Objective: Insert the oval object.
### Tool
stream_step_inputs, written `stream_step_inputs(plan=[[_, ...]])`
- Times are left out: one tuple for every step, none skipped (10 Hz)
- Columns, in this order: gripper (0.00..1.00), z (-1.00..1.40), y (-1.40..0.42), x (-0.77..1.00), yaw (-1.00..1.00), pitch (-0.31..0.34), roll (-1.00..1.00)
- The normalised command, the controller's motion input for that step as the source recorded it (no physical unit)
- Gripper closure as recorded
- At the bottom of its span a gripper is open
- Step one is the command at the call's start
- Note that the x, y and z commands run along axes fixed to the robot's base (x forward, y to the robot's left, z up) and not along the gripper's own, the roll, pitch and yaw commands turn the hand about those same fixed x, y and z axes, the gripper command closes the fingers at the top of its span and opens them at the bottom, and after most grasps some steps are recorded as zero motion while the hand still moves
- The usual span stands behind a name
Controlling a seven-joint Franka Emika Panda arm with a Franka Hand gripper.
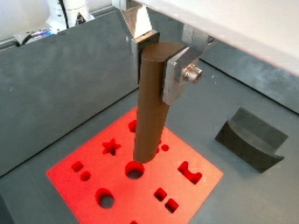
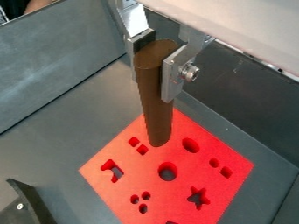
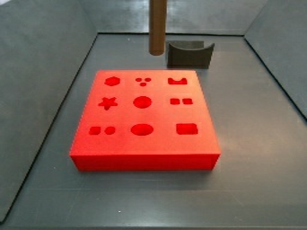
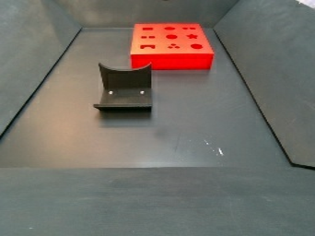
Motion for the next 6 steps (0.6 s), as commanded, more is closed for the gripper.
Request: stream_step_inputs(plan=[[1.0, 0.0, 0.0, -0.02, 0.0, 0.0, 0.0], [1.0, 0.0, 0.0, -0.15, 0.0, -0.026, 0.04], [1.0, 0.0, -0.04, -0.11, 0.0, -0.009, 0.17], [1.0, 0.17, 0.0, -0.26, -0.5, -0.066, 0.18], [1.0, 0.2, 0.0, -0.13, -0.91, -0.009, 0.2], [1.0, 0.17, 0.0, -0.03, -0.99, 0.0, 0.16]])
